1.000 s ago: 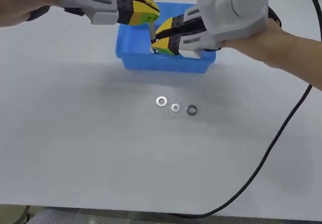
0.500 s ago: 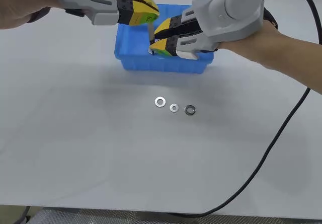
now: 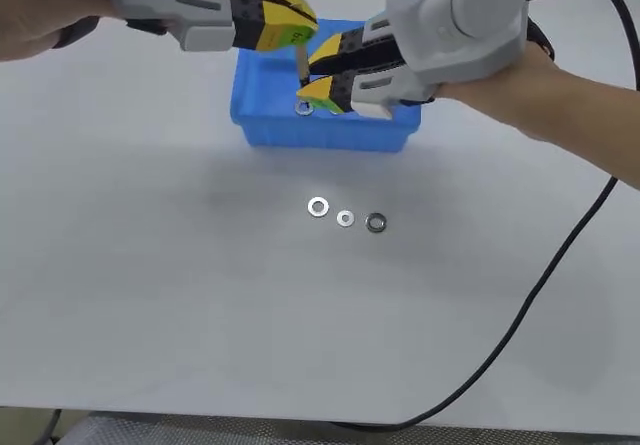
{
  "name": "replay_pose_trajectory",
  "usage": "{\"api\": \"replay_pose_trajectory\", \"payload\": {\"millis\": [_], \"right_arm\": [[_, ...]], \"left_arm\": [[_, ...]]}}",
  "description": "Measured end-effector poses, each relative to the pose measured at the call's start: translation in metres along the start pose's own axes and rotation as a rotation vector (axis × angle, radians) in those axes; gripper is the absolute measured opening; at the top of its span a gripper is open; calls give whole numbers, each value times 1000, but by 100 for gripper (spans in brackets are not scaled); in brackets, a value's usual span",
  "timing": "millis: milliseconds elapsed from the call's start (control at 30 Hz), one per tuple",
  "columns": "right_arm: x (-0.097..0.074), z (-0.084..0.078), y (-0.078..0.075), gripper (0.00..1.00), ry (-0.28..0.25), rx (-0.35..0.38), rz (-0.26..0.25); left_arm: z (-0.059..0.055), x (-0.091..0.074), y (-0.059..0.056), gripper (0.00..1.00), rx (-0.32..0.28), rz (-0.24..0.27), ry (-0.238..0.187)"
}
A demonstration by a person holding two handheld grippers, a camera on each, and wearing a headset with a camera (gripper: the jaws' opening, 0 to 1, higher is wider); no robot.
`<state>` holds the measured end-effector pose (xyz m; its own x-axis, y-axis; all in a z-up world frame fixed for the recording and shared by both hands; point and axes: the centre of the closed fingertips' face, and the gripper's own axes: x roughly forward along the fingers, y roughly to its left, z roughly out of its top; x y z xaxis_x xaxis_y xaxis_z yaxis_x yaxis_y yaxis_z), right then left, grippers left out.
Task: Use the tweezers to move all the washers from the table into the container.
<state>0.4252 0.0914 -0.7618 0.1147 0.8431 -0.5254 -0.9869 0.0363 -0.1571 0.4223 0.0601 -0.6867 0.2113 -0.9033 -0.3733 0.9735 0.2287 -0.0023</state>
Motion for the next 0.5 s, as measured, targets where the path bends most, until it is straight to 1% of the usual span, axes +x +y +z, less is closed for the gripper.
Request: {"api": "replay_pose_trajectory", "payload": {"millis": [100, 167, 267, 333, 400, 500], "right_arm": [[-7, 7, 2, 14, -23, -4, -11], [-11, 12, 1, 14, -48, 19, -22], [-17, 16, 1, 14, -73, 32, -34], [-22, 20, 6, 14, -78, 32, -35], [-25, 24, 11, 14, -78, 16, -34], [-29, 27, 20, 14, -78, 1, -23]], "left_arm": [[7, -3, -3, 5, 7, 3, -10], [13, -7, -5, 5, 3, 10, -24], [21, -10, -9, 5, 6, 17, -40], [25, -12, -14, 5, 5, 15, -47], [29, -12, -19, 5, 8, 10, -48], [32, -12, -31, 5, 17, -5, -47]]}}
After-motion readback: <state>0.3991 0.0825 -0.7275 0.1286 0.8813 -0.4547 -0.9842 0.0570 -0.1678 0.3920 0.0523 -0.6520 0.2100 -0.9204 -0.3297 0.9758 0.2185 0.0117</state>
